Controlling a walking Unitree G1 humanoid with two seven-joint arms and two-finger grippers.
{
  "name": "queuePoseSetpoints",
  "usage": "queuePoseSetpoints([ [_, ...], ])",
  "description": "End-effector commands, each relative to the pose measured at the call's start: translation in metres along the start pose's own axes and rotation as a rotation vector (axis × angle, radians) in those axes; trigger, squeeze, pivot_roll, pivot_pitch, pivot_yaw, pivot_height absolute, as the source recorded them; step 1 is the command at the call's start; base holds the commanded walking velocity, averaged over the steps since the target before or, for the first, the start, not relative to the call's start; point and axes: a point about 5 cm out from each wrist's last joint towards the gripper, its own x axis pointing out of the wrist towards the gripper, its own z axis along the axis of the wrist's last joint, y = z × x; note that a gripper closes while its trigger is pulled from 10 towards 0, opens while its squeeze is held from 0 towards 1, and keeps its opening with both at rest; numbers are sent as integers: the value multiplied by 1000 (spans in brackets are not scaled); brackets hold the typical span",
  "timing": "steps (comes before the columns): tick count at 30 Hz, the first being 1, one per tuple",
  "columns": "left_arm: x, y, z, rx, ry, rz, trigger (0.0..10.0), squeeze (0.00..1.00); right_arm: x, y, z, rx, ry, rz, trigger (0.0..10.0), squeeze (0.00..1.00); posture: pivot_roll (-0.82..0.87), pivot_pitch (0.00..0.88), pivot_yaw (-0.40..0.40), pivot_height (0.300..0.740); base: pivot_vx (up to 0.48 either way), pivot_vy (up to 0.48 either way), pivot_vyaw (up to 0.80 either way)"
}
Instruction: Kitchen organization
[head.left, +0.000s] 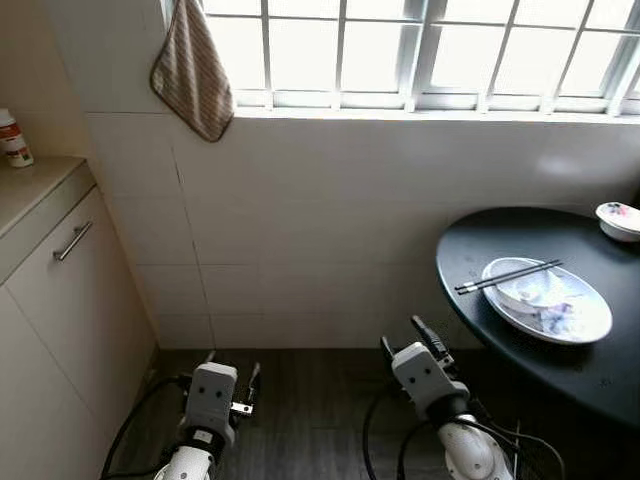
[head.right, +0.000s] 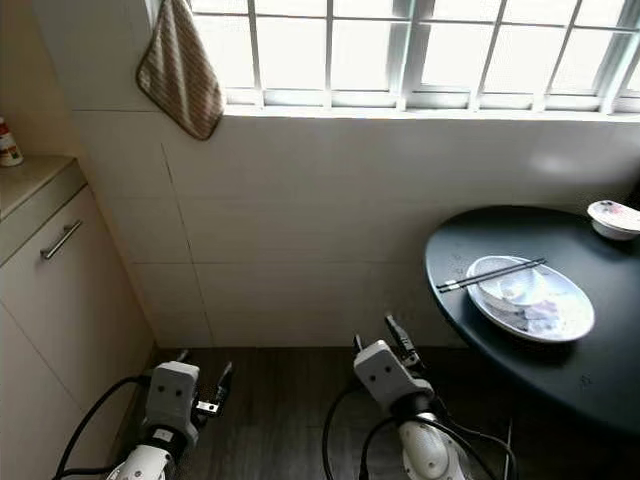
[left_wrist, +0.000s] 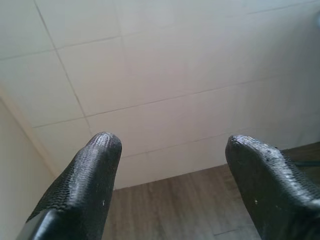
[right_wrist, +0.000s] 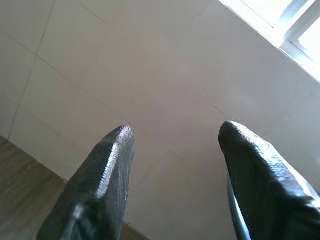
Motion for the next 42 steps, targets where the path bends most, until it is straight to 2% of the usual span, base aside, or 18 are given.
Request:
queuePoseSetpoints([
  [1, 4, -10, 6, -15, -28, -29, 10000, 0, -5, -6, -7, -39, 14, 0, 10000, 0, 67, 0, -29, 740, 480, 0, 0],
  [7, 6, -9, 3, -9, -15, -22, 10000, 0, -4, -4, -5, -116, -10, 2, 10000, 0, 67, 0, -30, 740, 286, 0, 0],
  [14, 9, -9, 1, -11, 6, -13, 10000, 0, -4, 2, 0, -291, -61, 11, 10000, 0, 68, 0, -30, 740, 0, 0, 0],
  [17, 9, -8, 1, -13, 8, -10, 10000, 0, -5, 0, -2, -301, -36, -22, 10000, 0, 67, 0, -30, 740, 0, 0, 0],
  [24, 10, -7, 0, -28, 11, -9, 10000, 0, -3, -6, -6, -262, -8, -55, 10000, 0, 69, 0, -29, 740, 0, 0, 0],
  [28, 10, -7, -1, -32, 15, -10, 10000, 0, -2, -15, -10, -292, 38, -110, 10000, 0, 69, 0, -28, 740, 0, 0, -741],
  [30, 10, -6, -1, -31, 16, -12, 10000, 0, -1, -13, -8, -293, 9, -72, 10000, 0, 67, 0, -27, 740, 0, 0, -800],
  [32, 10, -6, -1, -32, 17, -13, 10000, 0, 0, -10, -7, -353, 1, -44, 10000, 0, 67, 0, -27, 740, 0, 0, 0],
  [35, 11, -6, -1, -33, 18, -14, 10000, 0, 3, -4, -9, -339, -1, 15, 10000, 0, 66, 0, -25, 740, 0, 0, 0],
  [37, 11, -6, -1, -35, 19, -15, 10000, 0, 4, -1, -13, -337, 30, 50, 10000, 0, 66, 0, -25, 740, 0, 0, 0],
  [38, 11, -7, -1, -37, 21, -16, 10000, 0, 6, -2, -17, -370, 54, 56, 10000, 0, 68, 0, -25, 740, 0, 0, 0],
  [42, 12, -7, -1, -42, 22, -16, 10000, 0, 10, -13, -26, -414, 139, 18, 10000, 0, 72, 0, -30, 740, 0, 0, 0],
])
